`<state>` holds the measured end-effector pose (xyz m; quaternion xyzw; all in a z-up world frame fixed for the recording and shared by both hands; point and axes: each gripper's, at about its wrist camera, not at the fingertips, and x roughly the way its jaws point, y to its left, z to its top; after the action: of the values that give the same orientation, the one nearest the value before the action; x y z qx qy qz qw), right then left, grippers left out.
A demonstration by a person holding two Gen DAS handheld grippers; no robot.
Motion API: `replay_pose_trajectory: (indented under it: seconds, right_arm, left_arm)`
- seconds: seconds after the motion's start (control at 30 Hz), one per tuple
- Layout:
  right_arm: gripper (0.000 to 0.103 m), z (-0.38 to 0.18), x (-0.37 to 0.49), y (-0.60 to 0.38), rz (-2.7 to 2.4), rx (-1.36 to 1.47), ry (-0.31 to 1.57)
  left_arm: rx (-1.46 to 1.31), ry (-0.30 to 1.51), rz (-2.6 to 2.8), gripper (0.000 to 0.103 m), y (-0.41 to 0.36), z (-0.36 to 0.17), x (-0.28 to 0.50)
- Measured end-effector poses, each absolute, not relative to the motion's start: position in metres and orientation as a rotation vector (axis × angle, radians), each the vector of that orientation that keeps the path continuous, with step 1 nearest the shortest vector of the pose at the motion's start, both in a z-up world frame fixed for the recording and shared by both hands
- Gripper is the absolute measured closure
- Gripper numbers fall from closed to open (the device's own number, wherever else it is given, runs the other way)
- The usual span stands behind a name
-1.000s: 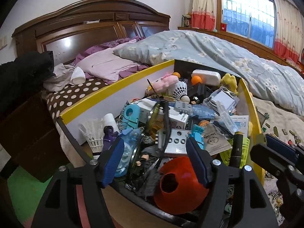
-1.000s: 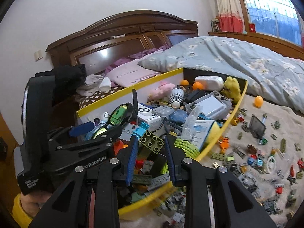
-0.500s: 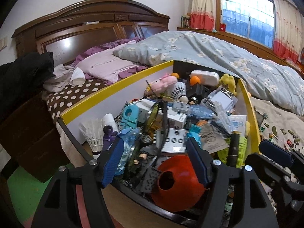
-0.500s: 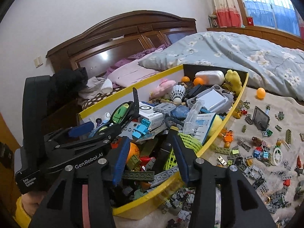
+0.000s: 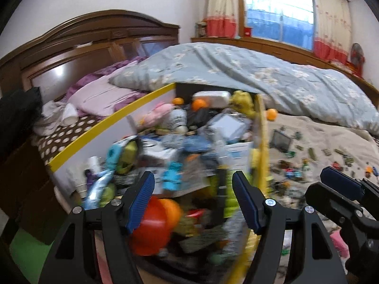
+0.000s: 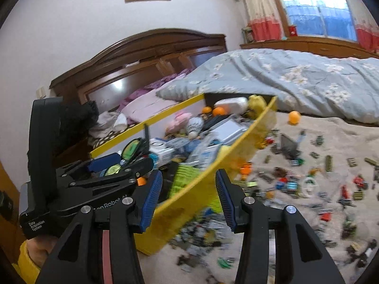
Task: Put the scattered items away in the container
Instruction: 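Withdraw both open tools from the box back over the bricks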
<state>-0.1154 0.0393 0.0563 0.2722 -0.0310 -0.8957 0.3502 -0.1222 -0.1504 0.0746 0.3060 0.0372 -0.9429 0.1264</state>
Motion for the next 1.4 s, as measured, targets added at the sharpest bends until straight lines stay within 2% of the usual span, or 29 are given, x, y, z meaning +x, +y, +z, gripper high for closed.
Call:
replay_pose_trajectory:
  seconds: [0.5, 0.87, 1.13, 1.27, 1.4]
  right_arm:
    - [0.055, 0.065, -0.150, 0.176, -2.631, 0.689, -0.140]
    - [0.055, 0.049, -0.195, 0.237, -2.806, 0.767, -0.227]
    - [0.055, 0.047, -0.255, 0.266, -2.842, 0.849, -0.319]
    - [0.055, 0.050, -0.296, 0.267, -2.840, 0.858, -0.269]
    - [0.055, 0.040, -0.333, 0.284, -2.857, 0.913, -0.268]
  left_arm:
    - [0.945, -0.019, -3.082, 0.034, -0.011, 0.086, -0.177]
    - [1.037, -0.075, -3.125, 0.034, 0.054, 0.056, -0.258]
    - [1.103, -0.110, -3.163, 0.034, 0.091, 0.037, -0.302]
    - [1.140, -0.110, -3.184, 0.034, 0.105, 0.030, -0.330]
    - [1.163, -0.208, -3.229, 0.034, 0.125, 0.024, -0.354]
